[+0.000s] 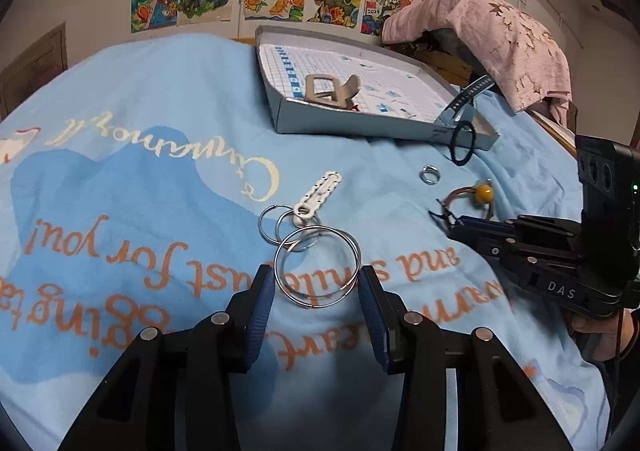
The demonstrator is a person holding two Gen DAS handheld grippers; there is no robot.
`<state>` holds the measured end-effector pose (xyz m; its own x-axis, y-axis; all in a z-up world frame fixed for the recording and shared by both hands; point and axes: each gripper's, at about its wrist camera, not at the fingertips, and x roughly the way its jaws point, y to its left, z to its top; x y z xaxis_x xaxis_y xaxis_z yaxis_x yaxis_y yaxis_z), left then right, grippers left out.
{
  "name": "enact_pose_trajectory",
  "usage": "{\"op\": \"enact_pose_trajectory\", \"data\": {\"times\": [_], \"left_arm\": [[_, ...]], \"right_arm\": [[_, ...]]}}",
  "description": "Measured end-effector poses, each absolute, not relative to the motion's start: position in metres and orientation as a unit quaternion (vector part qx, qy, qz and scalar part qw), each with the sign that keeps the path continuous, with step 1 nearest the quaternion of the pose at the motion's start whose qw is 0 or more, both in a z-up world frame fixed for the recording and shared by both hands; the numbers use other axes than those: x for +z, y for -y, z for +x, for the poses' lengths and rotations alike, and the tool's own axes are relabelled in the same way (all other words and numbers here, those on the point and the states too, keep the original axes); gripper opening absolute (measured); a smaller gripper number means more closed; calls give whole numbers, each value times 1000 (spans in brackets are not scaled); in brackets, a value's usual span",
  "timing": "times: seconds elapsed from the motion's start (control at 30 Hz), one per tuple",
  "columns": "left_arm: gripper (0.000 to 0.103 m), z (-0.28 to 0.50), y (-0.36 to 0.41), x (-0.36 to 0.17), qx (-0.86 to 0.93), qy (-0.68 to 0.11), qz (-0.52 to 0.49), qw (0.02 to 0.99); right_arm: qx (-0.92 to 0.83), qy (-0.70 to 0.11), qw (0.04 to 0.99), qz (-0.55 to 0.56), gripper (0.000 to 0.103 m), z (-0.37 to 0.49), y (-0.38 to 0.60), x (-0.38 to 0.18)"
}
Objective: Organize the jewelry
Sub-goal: 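Grasp the silver key rings with the left tool while the right tool grasps the braided cord, then lift both held items toward the grey tray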
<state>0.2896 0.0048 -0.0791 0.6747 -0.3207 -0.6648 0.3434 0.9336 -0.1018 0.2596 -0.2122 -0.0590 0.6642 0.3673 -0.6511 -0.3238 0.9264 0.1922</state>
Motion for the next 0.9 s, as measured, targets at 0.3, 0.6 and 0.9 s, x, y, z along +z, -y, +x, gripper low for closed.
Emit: {"op": "enact_pose_trajectory", "data": {"times": [0.3,0.6,0.9], "left_arm": [[40,268,1,-58,-170,-342,15,924],[40,286,19,-24,-169,-339,-23,925],[40,344,78,-4,-170,-345,-38,922]], "right_arm": [[226,-341,908,86,11,253,222,-50],[223,-297,922,107,11,252,236,-23],[172,-277,936,132,11,273,292,-4]]}}
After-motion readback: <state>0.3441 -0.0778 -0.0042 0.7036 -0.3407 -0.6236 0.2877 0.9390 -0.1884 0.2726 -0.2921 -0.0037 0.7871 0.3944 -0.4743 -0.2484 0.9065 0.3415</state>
